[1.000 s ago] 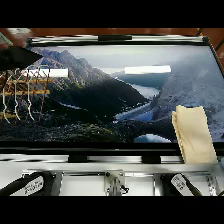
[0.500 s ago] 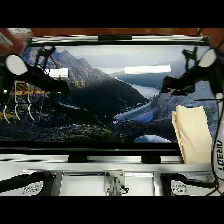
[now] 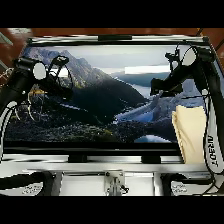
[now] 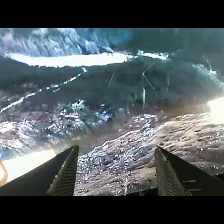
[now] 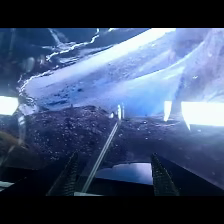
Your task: Fold the shirts.
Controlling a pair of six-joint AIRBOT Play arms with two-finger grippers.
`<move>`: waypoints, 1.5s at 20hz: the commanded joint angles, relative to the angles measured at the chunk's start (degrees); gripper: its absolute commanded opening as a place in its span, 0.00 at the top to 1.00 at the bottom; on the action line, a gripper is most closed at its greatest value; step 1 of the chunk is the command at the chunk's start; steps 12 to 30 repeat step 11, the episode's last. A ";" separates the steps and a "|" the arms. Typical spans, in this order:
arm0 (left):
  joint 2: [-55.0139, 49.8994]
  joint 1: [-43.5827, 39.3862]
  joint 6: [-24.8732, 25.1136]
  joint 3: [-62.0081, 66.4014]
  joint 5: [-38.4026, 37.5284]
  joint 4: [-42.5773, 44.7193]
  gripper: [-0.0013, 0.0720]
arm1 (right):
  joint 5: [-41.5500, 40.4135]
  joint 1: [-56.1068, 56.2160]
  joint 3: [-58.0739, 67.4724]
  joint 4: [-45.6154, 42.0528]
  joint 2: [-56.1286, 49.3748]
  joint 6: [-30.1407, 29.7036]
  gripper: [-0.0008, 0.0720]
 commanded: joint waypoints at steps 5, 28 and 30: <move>-0.15 -0.20 -0.26 0.00 1.16 0.76 0.26 | 0.22 0.24 0.13 0.17 -0.11 0.11 0.19; -0.20 0.92 -0.26 0.00 3.54 0.76 0.26 | 0.22 0.24 0.13 0.17 -0.11 0.11 0.19; -0.20 0.92 -0.26 0.00 3.54 0.76 0.26 | 0.22 0.24 0.13 0.17 -0.11 0.11 0.19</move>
